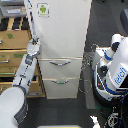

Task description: Opening the fridge

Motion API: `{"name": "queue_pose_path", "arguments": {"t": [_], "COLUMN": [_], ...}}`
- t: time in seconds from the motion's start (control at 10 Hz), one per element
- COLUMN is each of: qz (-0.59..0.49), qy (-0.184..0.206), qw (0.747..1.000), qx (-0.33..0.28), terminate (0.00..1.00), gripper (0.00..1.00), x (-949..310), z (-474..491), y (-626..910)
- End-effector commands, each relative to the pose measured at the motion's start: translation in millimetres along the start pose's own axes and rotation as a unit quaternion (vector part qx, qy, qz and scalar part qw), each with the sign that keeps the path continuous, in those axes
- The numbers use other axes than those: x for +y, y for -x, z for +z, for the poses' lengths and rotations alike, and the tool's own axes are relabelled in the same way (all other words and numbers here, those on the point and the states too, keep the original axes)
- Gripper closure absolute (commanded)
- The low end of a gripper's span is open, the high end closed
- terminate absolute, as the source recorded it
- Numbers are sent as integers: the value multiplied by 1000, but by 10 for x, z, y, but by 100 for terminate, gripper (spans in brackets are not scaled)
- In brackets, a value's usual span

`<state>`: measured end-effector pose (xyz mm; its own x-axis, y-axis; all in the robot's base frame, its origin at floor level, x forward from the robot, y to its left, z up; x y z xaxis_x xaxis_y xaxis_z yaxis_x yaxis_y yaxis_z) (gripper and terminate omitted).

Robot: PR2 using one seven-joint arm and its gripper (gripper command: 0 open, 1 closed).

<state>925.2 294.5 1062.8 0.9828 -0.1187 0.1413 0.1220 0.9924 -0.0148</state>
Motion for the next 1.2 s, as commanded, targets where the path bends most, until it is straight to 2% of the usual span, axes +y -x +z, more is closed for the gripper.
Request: {"name": "queue_pose_path", "arguments": {"t": [0.1, 0.3, 0.5, 0.9, 1.0, 1.2], "qz": [-10, -12, -76, -204, -224, -264], "qy": [6, 11, 8, -11, -6, -6], "qw": [1000, 1000, 997, 977, 972, 962], "qx": [8, 8, -2, -58, -70, -68], "terminate": [0, 0, 0, 0, 0, 0], "gripper": [100, 100, 100, 100, 100, 100], "x": [-98, -106, -350, -1387, -1624, -2182], "z": [-67, -41, 247, 1639, 1865, 2332], "y": [13, 57, 594, 2459, 2703, 3395]}}
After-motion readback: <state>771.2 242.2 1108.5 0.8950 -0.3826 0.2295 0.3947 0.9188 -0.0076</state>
